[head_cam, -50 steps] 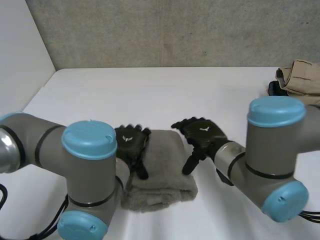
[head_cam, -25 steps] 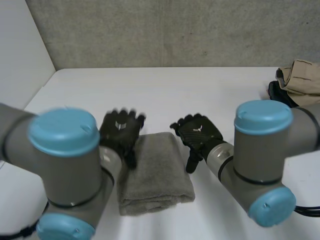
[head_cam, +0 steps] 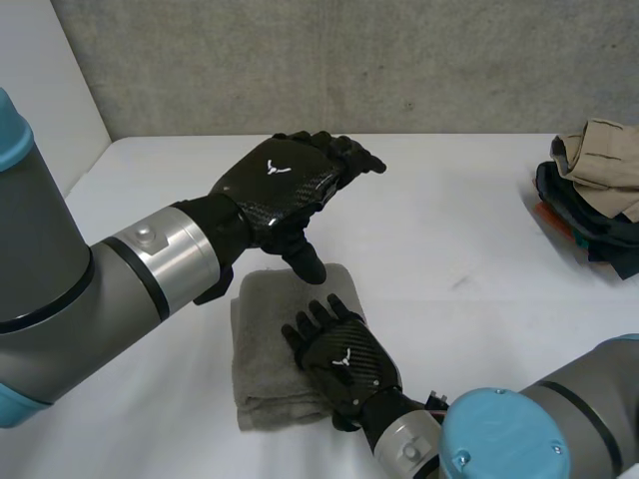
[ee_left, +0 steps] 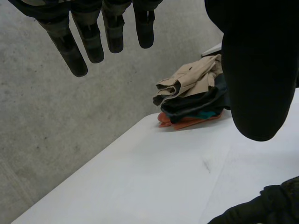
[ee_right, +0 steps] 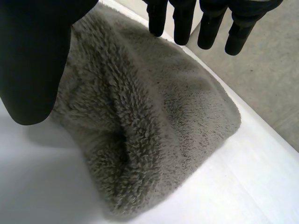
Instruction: Fold the laundry.
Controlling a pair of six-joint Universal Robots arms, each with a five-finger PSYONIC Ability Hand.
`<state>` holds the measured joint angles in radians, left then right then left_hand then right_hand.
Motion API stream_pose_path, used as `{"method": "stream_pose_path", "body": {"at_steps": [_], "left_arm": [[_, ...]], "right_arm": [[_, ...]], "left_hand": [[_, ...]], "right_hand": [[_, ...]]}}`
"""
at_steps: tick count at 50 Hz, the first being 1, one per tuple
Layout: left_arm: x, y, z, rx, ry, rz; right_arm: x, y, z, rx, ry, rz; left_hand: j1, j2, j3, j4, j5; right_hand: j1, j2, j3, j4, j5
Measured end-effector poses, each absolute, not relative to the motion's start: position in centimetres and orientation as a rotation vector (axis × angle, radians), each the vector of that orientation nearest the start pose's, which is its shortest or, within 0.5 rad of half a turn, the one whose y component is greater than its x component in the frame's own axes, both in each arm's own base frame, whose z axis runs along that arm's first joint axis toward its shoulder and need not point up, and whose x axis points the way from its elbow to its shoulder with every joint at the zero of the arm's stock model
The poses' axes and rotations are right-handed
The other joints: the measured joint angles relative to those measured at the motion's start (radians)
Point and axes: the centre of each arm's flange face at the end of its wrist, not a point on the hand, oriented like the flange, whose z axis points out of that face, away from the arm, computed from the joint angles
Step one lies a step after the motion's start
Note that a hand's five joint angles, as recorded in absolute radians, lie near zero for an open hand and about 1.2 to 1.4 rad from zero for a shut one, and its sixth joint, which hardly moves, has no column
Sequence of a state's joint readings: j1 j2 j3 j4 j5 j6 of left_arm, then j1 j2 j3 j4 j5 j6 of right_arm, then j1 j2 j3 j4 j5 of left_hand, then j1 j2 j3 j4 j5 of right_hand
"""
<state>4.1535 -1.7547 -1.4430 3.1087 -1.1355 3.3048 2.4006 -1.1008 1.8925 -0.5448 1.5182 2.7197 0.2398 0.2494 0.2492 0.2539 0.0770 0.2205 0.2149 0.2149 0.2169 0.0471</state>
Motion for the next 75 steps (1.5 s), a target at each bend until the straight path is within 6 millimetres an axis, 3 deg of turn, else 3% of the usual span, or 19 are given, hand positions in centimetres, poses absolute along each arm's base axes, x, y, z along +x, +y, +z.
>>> {"method": "stream_pose_path", "body": {"at_steps": [16,23,29,32,36,39,43,44,45,47,52,58,59,62,66,67,70,72,75], "left_arm": [[-32.2,-19.2,28.2,-1.041,-1.683,1.633],[-32.2,-19.2,28.1,-1.041,-1.685,1.628],[-32.2,-19.2,28.1,-1.033,-1.687,1.623],[-32.2,-19.2,28.2,-1.024,-1.687,1.623],[-32.1,-19.3,28.6,-1.014,-1.679,1.632],[-32.0,-19.2,29.3,-1.008,-1.663,1.653],[-31.6,-19.1,30.8,-0.996,-1.621,1.706],[-31.6,-19.1,30.8,-0.996,-1.621,1.706],[-31.4,-18.9,31.5,-0.99,-1.605,1.727],[-31.2,-18.9,31.9,-0.983,-1.594,1.739],[-31.1,-18.7,32.2,-0.965,-1.59,1.737],[-31.1,-18.6,32.0,-0.956,-1.598,1.721],[-31.1,-18.7,31.9,-0.956,-1.6,1.719],[-31.1,-18.7,31.8,-0.956,-1.604,1.714],[-31.1,-18.7,31.6,-0.958,-1.608,1.709],[-31.1,-18.7,31.5,-0.958,-1.61,1.707],[-31.2,-18.7,31.4,-0.959,-1.613,1.704],[-31.2,-18.8,31.3,-0.959,-1.616,1.701],[-31.2,-18.8,31.2,-0.96,-1.62,1.697]], "right_arm": [[35.0,-14.0,10.0,-1.406,1.755,-1.817],[35.6,-14.5,10.3,-1.38,1.716,-1.857],[36.4,-14.6,10.3,-1.373,1.63,-1.865],[37.0,-14.9,10.5,-1.369,1.589,-1.87],[37.6,-16.7,11.9,-1.323,1.556,-1.932],[37.7,-19.0,14.0,-1.251,1.538,-2.017],[37.2,-23.1,18.6,-1.091,1.486,-2.179],[37.2,-23.1,18.6,-1.091,1.486,-2.179],[36.6,-25.2,20.9,-1.005,1.46,-2.252],[35.6,-27.6,23.0,-0.91,1.438,-2.322],[32.3,-32.6,26.9,-0.735,1.4,-2.455],[25.5,-38.1,32.5,-0.571,1.325,-2.677],[23.1,-39.5,33.8,-0.543,1.307,-2.736],[18.6,-41.9,35.3,-0.529,1.287,-2.812],[13.3,-44.9,34.1,-0.557,1.327,-2.81],[10.8,-46.2,32.8,-0.571,1.359,-2.788],[7.3,-47.9,30.2,-0.593,1.416,-2.737],[4.3,-49.1,26.9,-0.616,1.493,-2.662],[1.6,-49.9,22.9,-0.642,1.579,-2.564]], "left_hand": [[0.0,0.0,0.0,0.0,0.0],[0.0,0.0,0.0,0.0,0.0],[0.0,0.0,0.0,0.0,0.0],[0.0,0.0,0.0,0.0,0.0],[0.0,0.0,0.0,0.0,0.0],[0.0,0.0,0.0,0.0,0.0],[0.0,0.0,0.0,0.0,0.0],[0.0,0.0,0.0,0.0,0.0],[0.0,0.0,0.0,0.0,0.0],[0.0,0.0,0.0,0.0,0.0],[0.0,0.0,0.0,0.0,0.0],[0.0,0.0,0.0,0.0,0.0],[0.0,0.0,0.0,0.0,0.0],[0.0,0.0,0.0,0.0,0.0],[0.0,0.0,0.0,0.0,0.0],[0.0,0.0,0.0,0.0,0.0],[0.0,0.0,0.0,0.0,0.0],[0.0,0.0,0.0,0.0,0.0],[0.0,0.0,0.0,0.0,0.0]], "right_hand": [[0.006,0.015,0.021,0.02,0.015],[0.127,0.114,0.129,0.129,0.112],[0.781,0.906,0.896,0.897,0.827],[0.783,0.93,0.933,0.967,0.873],[0.783,0.93,0.933,0.971,0.873],[0.783,0.93,0.933,0.971,0.873],[0.783,0.93,0.933,0.977,0.873],[0.783,0.93,0.933,0.977,0.873],[0.783,0.93,0.933,0.979,0.873],[0.783,0.93,0.941,0.981,0.873],[0.783,0.93,0.942,0.981,0.873],[0.783,0.93,0.945,0.982,0.873],[0.783,0.93,0.945,0.982,0.873],[0.783,0.93,0.945,0.982,0.873],[0.783,0.93,0.945,0.982,0.884],[0.783,0.93,0.945,0.982,0.885],[0.783,0.93,0.945,0.982,0.885],[0.783,0.93,0.945,0.982,0.887],[0.783,0.93,0.945,0.982,0.889]]}}
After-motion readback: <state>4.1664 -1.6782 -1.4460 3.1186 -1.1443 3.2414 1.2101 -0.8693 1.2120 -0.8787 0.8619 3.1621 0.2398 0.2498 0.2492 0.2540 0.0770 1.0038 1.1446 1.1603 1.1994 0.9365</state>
